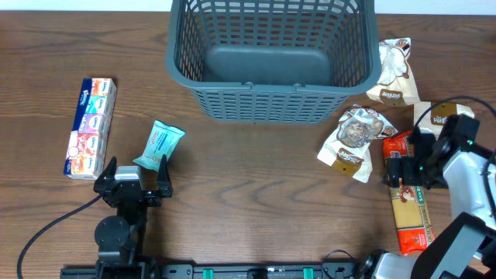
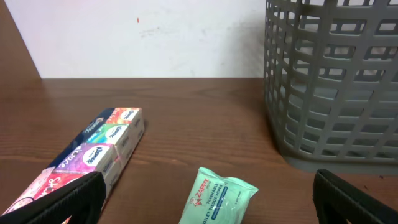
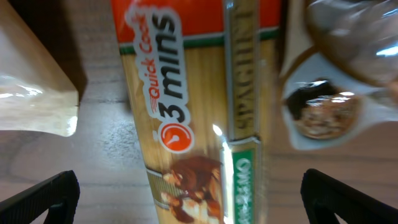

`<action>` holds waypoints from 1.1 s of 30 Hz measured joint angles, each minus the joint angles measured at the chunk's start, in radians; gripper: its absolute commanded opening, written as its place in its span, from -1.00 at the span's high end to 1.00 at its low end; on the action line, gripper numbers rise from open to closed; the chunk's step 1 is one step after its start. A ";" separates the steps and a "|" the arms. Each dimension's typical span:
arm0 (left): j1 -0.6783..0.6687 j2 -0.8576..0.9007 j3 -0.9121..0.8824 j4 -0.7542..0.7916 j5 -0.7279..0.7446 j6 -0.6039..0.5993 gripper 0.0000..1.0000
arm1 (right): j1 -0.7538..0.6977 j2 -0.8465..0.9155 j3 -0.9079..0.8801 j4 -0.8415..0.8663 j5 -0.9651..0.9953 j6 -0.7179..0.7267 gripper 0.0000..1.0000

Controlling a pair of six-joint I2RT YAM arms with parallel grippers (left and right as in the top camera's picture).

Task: Pack container
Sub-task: 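Lower the right gripper and close it on the spaghetti package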

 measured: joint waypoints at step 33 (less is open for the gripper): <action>0.000 0.000 0.000 0.000 0.000 0.000 -0.97 | -0.030 0.082 -0.077 0.168 -0.003 0.021 -0.92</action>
